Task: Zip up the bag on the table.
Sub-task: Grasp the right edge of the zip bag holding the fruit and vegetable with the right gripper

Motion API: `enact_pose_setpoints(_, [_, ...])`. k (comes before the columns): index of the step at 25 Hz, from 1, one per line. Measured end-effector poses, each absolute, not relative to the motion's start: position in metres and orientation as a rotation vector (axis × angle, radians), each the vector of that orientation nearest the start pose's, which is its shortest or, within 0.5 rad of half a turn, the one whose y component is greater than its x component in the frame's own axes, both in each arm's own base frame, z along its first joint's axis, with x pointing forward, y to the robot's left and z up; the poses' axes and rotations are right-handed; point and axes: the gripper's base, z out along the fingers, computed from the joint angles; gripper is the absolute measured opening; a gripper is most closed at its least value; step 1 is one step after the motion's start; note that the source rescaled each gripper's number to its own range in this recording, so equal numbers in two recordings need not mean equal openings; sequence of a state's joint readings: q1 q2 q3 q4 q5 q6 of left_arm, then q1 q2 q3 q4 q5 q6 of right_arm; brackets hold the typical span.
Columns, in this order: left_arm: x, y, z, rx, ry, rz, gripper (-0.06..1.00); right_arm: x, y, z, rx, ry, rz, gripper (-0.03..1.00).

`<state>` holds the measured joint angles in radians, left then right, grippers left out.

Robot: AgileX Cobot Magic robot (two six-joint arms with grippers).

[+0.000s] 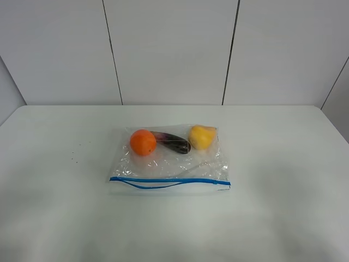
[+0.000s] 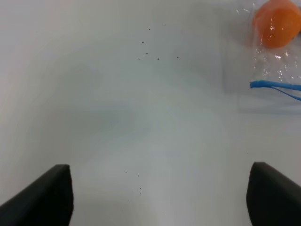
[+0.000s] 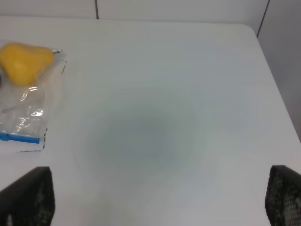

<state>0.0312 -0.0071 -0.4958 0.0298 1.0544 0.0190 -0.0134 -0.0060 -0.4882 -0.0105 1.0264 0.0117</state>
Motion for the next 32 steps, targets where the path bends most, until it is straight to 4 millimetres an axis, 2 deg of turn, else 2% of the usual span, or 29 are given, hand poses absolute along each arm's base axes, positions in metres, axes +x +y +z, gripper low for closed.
enact_pose_setpoints(13, [-0.005,0.002,0.277,-0.014,2.035,0.067,1.0,-0.003,-0.001,0.278,0.026,2.012,-0.014,1.0])
enact_pose_setpoints(17, [-0.005,0.002,0.277,-0.014,2.036,0.067,1.0,-0.001,0.0,0.292,0.025,2.011,-0.008,1.0])
enact_pose_setpoints(19, [-0.005,0.002,0.277,-0.014,2.036,0.067,1.0,0.009,-0.001,0.3,0.026,2.059,-0.008,1.0])
enact_pose_setpoints(22, [-0.005,0.002,0.277,-0.014,2.036,0.067,1.0,0.034,0.0,0.312,0.017,2.132,0.007,1.0])
enact_pose_setpoints(26, [-0.005,0.002,0.277,-0.014,2.036,0.067,1.0,0.08,0.004,0.322,0.006,2.239,0.056,1.0])
enact_pose_setpoints(29, [-0.005,0.002,0.277,-0.014,2.036,0.067,1.0,0.123,0.01,0.308,-0.001,2.426,0.105,1.0])
enact_pose_setpoints(32, [-0.005,0.002,0.277,-0.014,2.036,0.067,1.0,0.156,0.019,0.286,-0.042,2.575,0.206,1.0])
